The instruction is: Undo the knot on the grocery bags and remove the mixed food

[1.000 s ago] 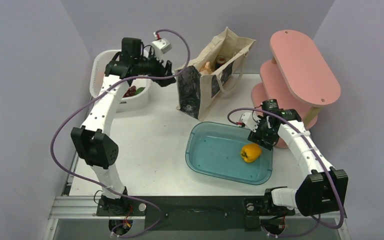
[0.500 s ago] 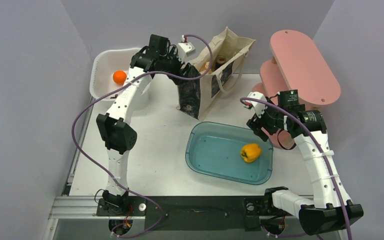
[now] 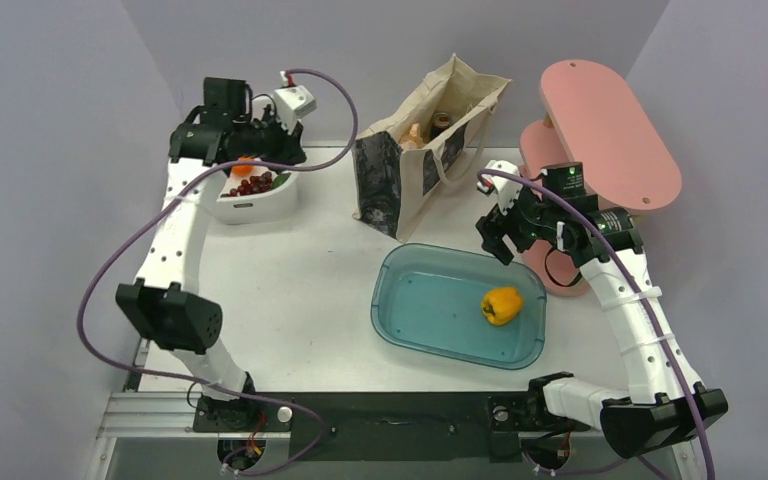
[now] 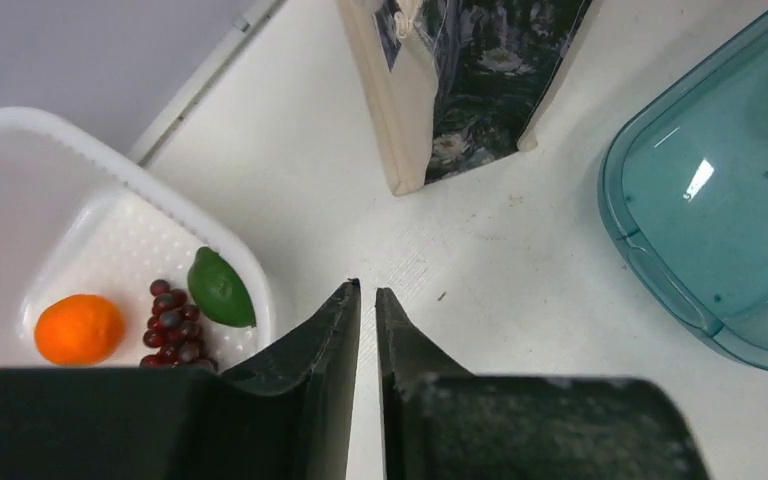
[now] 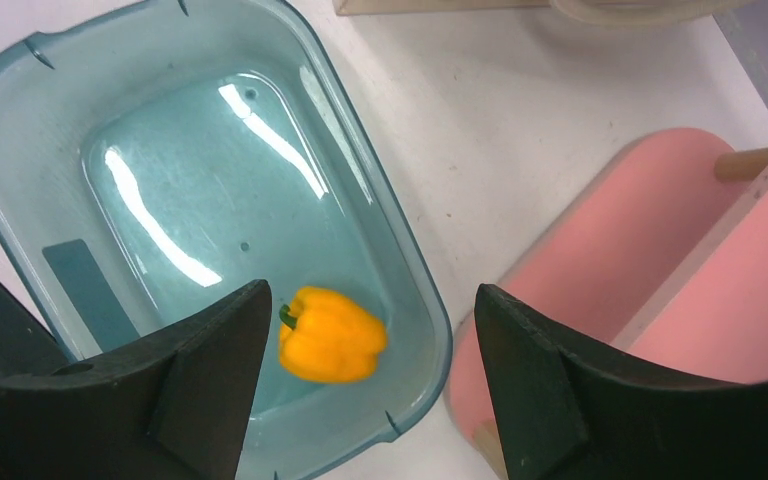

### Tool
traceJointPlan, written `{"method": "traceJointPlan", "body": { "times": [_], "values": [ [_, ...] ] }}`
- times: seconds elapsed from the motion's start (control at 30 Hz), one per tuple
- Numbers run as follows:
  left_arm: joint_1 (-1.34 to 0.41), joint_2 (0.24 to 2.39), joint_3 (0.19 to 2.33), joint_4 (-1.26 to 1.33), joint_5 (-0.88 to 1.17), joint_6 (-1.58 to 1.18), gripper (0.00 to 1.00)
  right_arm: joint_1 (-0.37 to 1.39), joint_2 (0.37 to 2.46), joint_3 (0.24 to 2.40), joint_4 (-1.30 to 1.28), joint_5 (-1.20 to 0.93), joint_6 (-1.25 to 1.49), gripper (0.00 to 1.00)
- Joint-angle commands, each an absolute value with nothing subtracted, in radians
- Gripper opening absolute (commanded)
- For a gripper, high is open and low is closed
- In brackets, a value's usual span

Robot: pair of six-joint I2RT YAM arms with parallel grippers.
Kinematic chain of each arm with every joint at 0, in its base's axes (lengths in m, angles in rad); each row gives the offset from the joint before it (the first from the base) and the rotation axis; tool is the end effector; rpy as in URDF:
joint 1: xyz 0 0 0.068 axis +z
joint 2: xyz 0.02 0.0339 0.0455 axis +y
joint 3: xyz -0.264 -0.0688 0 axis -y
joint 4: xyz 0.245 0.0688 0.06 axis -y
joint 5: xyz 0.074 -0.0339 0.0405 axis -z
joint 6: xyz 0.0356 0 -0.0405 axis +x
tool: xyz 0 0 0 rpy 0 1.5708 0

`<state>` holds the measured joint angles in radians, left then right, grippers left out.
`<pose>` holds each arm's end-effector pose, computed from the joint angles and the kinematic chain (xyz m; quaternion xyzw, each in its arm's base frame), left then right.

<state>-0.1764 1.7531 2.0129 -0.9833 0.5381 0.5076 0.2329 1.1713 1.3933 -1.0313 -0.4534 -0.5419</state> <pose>0.3587 -0.0825 0.4248 0.3977 0.7913 -0.1737 0.4308 0.2068 0.0651 0.3925 -0.4191 0.8060 0.1505 0.3899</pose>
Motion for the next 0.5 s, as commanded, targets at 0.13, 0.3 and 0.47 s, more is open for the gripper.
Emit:
{"method": "traceJointPlan", "body": {
  "times": [0.13,0.3,0.47],
  "values": [
    [-0.225,1.651,1.847,-0.69,0.583,0.373,0.47,0.266,1.183,1.432,-0.934,-0.456,-0.446,0.7],
    [-0.273,1.804,1.927,-0.631,0.581,0.278,0.51,0.265,1.191,1.443,-0.934,-0.43,-0.441,0.71],
    [-0.296,1.96,2.054,-0.587,0.642,0.134,0.53,0.265,1.182,1.424,-0.934,-0.416,-0.442,0.71]
  ]
}}
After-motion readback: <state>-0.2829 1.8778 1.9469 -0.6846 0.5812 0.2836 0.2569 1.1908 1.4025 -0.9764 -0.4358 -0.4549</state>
